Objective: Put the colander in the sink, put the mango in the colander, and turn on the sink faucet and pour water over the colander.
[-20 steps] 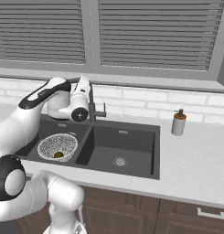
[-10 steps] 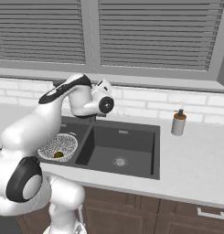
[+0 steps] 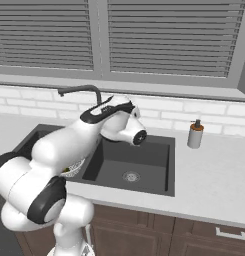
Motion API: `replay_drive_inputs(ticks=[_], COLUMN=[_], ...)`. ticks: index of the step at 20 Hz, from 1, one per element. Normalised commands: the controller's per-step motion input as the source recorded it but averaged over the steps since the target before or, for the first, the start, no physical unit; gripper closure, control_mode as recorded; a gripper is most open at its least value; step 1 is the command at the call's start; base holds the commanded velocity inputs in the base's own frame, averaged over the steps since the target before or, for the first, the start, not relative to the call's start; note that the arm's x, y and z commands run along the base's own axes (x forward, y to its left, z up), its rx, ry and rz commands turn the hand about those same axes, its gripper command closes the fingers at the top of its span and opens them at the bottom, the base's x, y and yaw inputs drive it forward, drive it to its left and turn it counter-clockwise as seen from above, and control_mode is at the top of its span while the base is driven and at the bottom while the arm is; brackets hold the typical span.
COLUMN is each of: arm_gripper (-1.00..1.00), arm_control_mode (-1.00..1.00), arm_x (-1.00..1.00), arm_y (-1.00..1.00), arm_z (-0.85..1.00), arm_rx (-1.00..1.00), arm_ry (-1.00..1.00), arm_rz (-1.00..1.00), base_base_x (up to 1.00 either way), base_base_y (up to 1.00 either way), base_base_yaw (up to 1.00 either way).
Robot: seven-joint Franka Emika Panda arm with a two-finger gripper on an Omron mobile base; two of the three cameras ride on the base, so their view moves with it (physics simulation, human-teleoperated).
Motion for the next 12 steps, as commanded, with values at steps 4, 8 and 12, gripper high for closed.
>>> replay_drive_inputs(ticks=[4,8,12], arm_gripper=[-1.00,-1.00,-1.00], arm_control_mode=[-1.00,-1.00,-1.00], arm_x=[0.00,0.00,0.00], arm_y=[0.02,0.09,0.06], arm_z=[-0.19,0.00,-0.01], arm_rx=[0.19,0.01,0.00], arm_ry=[0.00,0.01,0.02], arm_rz=[0.00,0.00,0.00], base_base_x=[0.00,0.00,0.00], base_base_y=[0.00,0.00,0.00], base_base_yaw=[0.00,0.00,0.00])
